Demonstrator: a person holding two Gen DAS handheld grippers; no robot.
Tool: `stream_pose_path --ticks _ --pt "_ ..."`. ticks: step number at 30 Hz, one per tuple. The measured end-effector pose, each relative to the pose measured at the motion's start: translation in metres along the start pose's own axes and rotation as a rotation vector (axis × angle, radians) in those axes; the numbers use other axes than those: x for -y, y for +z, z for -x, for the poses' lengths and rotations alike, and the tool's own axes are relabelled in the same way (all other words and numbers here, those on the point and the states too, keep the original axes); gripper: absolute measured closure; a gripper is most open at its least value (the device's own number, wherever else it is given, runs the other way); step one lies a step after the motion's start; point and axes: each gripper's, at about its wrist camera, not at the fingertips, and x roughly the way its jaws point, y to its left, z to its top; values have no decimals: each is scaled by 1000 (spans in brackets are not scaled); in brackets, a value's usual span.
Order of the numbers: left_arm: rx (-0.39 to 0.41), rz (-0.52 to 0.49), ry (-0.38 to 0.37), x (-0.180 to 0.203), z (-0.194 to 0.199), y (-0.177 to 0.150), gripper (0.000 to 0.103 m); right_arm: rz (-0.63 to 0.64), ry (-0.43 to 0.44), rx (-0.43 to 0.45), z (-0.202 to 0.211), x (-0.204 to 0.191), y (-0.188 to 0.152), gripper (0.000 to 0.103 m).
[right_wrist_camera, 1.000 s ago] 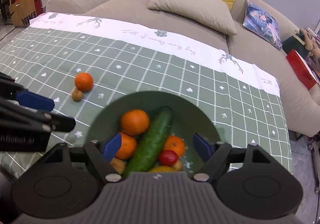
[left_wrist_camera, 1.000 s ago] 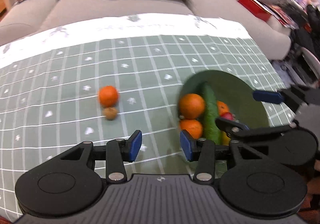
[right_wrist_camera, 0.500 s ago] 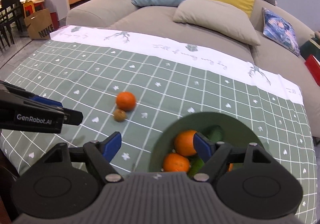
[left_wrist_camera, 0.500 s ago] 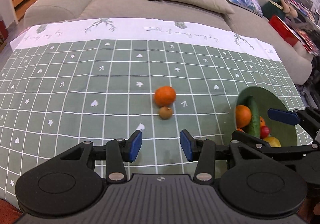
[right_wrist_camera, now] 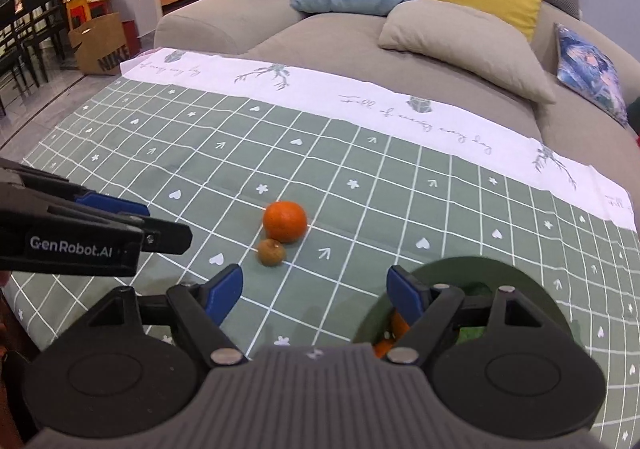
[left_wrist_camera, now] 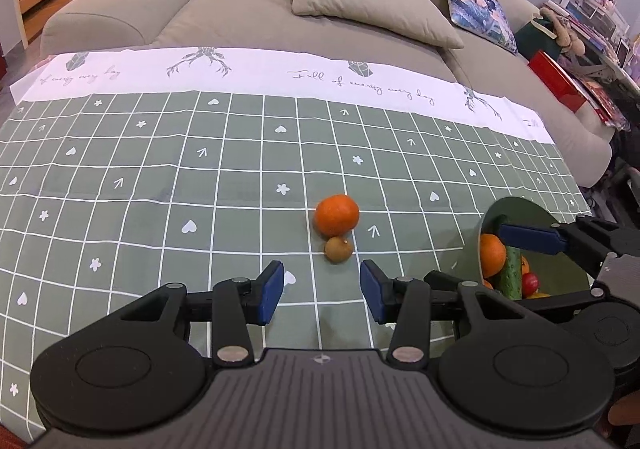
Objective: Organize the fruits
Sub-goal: 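Grasp the last kiwi with the left tool while the right tool grasps the last orange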
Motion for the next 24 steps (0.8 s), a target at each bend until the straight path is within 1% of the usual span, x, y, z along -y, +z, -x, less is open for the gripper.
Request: stream_pose_path --ticks 2,4,7,9,11,13,15,17,24 --pt "-13 -2 -8 -2 -7 2 51 11 17 -10 -7 -1 2 28" --pt "-29 1 -17 -5 -14 4 52 14 32 -20 -13 0 5 31" --pt "-54 18 -27 -9 -26 8 53 22 35 -46 -26 1 11 40" --pt "-72 24 -35 -12 -34 11 53 31 42 -61 -33 3 14 52" --pt "-90 14 -32 -13 -42 13 55 42 51 -74 -40 6 16 58" --pt "-106 1 -36 -12 -50 15 55 54 53 -85 -46 9 17 61" --pt "-124 -11 -42 -10 -60 17 55 59 52 -93 -52 13 19 66" --pt "-139 -21 -42 -7 -70 18 55 54 53 -103 -58 19 20 69" --pt "-173 -58 -65 5 -101 21 56 24 48 -113 -69 33 26 69"
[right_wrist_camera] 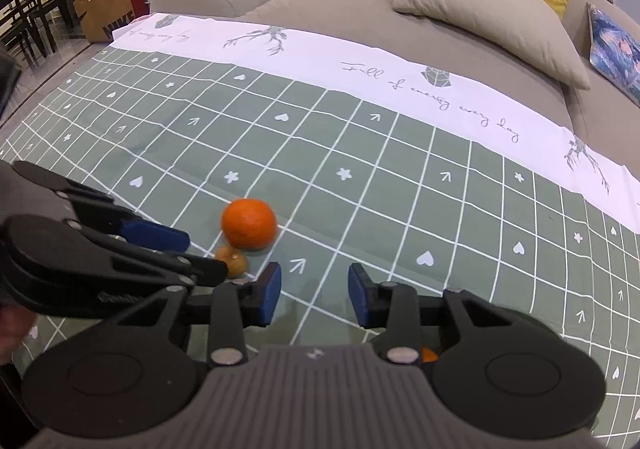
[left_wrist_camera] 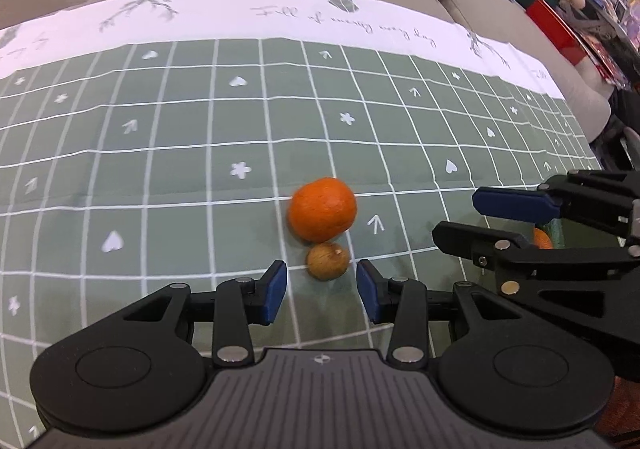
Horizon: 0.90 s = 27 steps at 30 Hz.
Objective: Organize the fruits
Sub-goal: 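Grasp the last kiwi with the left tool while the right tool grasps the last orange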
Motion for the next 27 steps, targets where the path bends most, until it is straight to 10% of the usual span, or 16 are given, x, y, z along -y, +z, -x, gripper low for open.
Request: stream_pose_path --ticks 10,27 --pt "-23 -25 -2 4 -22 6 74 -12 8 -17 -12 7 4 69" --pt "32 138 60 -54 23 -4 75 -54 129 -45 -45 -26 31 56"
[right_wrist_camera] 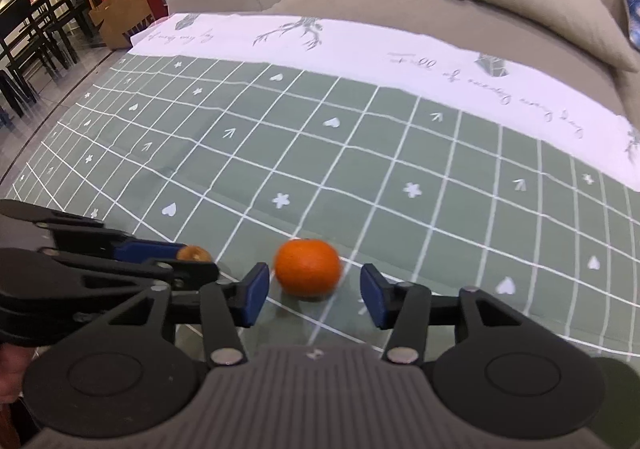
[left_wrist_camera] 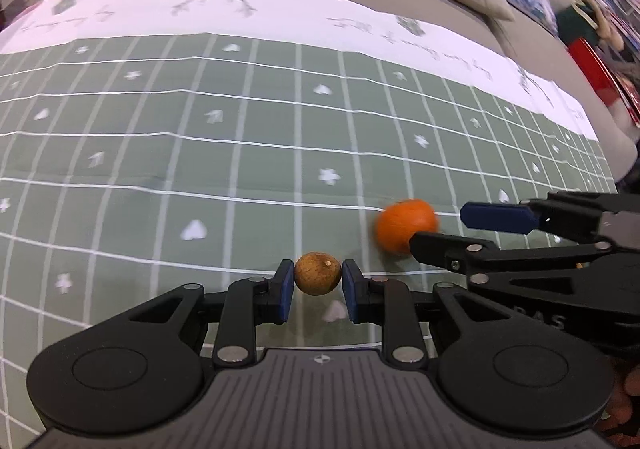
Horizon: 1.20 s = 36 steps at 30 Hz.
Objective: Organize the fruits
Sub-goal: 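Grasp the last kiwi with the left tool while the right tool grasps the last orange, then carry the kiwi with the left tool while the right tool carries the orange into the colander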
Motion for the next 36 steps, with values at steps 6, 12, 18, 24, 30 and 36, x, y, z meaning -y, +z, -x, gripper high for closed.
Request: stream_pose_path --ticks 6,12,18,24,30,36 --pt "19 16 5 -9 9 -1 75 -19 -3 -35 -17 -3 6 56" --pt "25 14 2 -9 14 -3 75 -14 -16 -58 -24 -5 5 64" --pt "39 6 9 -5 29 -6 75 -23 -5 -50 -11 -7 1 65" --pt "58 7 1 3 48 -13 75 -17 4 -3 26 -16 -10 66" --pt "82 -6 -3 18 70 -24 75 -23 4 58 70 -24 -29 66" --pt "108 -9 -27 44 90 -33 75 -34 -20 112 109 -20 -57 66"
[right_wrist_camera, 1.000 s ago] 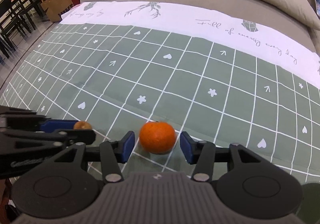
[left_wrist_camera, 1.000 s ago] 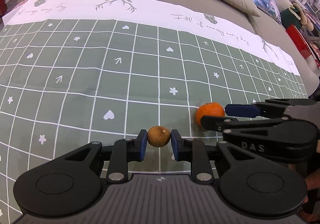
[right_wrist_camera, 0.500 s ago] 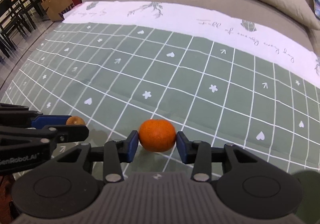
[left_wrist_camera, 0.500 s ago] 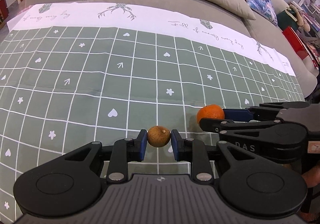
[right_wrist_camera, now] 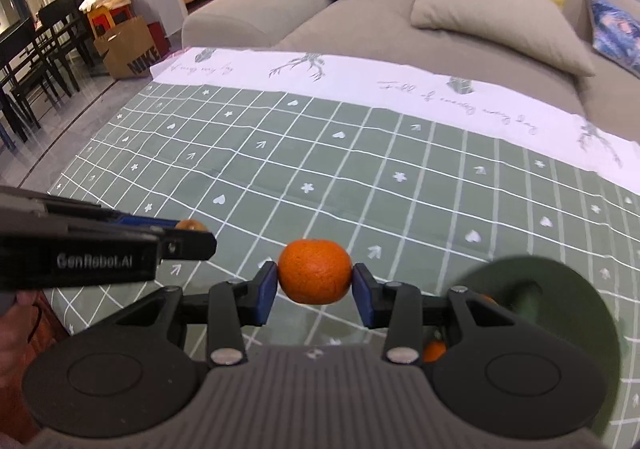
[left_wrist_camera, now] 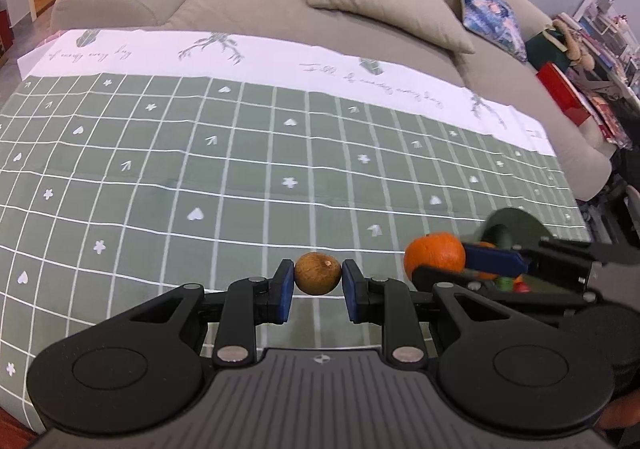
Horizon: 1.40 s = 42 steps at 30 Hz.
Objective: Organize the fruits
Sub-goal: 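Carry the kiwi with the left tool while the right tool carries the orange into the colander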
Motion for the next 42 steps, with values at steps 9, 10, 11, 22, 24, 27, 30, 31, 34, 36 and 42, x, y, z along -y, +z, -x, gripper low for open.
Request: stream_pose_path --ticks 9,10,11,22,24,27,30,31,34,36,42 --pt "5 -84 -75 57 9 -11 75 -51 -60 75 53 31 -36 66" --pt "-1 -95 -86 64 8 -12 75 -59 -69 80 58 36 -41 66" --pt "-7 -100 -95 70 7 -13 75 -67 -79 84 62 40 -45 66" --pt "-67 -148 -143 115 -13 -28 75 -167 -158 81 85 94 -94 66" --pt "-86 -155 -147 119 -19 -30 75 -190 -166 79 85 102 -99 66" --pt "-107 -180 -152 128 -27 -29 75 -215 -170 79 84 114 -102 66" --pt "-134 -226 -148 142 -38 -28 75 -217 -181 71 80 121 -101 66" --pt "-144 -242 -146 145 -43 -28 75 -214 -188 65 77 123 -100 66" --pt "-168 -269 -140 155 -57 -28 75 -199 -200 49 69 131 -95 66" --pt "-180 -280 -138 160 -64 -29 75 -188 -208 34 63 136 -94 66" --pt "-234 -304 -99 168 -83 -31 75 -113 -260 -28 43 143 -91 66"
